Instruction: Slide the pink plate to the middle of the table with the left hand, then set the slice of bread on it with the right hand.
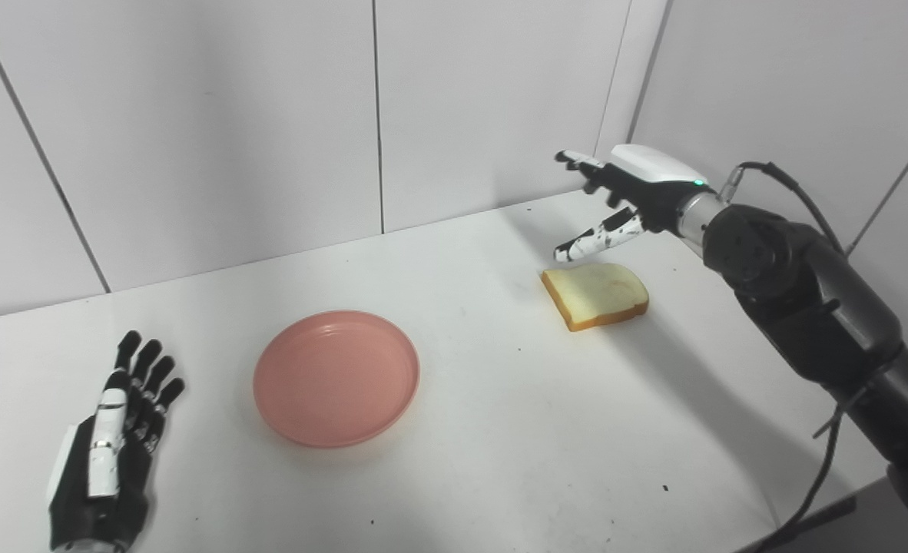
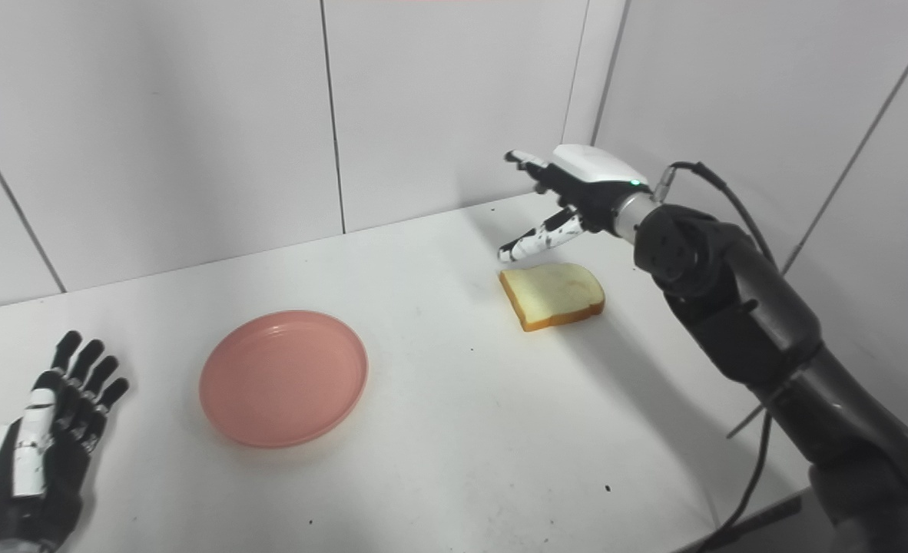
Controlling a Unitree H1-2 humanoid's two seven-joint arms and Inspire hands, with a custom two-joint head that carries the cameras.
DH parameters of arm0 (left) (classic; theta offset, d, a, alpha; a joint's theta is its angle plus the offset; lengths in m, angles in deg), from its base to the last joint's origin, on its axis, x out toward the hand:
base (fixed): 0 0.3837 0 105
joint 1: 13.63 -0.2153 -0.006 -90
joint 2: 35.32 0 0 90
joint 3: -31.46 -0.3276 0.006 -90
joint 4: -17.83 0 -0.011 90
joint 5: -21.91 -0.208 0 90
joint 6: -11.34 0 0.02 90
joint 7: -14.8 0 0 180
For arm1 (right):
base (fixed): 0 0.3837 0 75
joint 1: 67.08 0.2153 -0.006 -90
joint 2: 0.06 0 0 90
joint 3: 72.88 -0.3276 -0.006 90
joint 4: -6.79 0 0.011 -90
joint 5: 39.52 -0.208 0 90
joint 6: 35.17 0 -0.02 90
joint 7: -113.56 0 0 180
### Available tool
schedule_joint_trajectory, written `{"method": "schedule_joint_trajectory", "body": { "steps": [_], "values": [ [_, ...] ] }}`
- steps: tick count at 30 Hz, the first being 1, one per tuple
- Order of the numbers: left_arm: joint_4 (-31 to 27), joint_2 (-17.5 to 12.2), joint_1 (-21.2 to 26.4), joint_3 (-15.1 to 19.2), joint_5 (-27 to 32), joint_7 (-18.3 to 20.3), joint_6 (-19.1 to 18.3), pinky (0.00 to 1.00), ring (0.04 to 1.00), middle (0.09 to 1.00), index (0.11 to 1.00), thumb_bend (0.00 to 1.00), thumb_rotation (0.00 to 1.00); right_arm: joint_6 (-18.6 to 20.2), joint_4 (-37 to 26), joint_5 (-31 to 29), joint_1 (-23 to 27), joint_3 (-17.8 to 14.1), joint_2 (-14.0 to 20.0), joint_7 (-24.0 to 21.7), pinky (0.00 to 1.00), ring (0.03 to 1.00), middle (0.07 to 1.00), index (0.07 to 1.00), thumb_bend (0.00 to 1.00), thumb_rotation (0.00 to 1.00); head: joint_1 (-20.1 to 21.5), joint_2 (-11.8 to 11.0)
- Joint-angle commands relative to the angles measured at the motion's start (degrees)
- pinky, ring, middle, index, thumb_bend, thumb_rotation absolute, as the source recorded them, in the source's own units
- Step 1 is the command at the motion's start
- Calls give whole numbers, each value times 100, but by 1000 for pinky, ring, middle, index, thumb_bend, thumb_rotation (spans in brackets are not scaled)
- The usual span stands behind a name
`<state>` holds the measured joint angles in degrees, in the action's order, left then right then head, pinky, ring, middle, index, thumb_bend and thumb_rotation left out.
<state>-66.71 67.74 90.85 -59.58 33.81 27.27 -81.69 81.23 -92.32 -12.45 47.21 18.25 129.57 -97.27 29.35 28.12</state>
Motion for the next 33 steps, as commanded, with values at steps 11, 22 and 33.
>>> {"method": "schedule_joint_trajectory", "body": {
  "steps": [11,22,33],
  "values": [
    [-177,-105,179,76,149,133,242,941,973,994,984,435,1000,-529,758,443,294,619,327,-70,883,964,992,996,1000,402,18,77],
    [-361,-99,120,59,106,81,133,928,959,982,973,455,1000,-1011,1352,1032,702,1254,326,-248,956,1000,1000,1000,1000,477,-12,148],
    [-565,-104,59,41,112,37,-48,942,962,984,975,445,1000,-1508,2079,1571,1162,1709,150,-279,996,1000,1000,1000,1000,510,-45,225]
  ]
}}
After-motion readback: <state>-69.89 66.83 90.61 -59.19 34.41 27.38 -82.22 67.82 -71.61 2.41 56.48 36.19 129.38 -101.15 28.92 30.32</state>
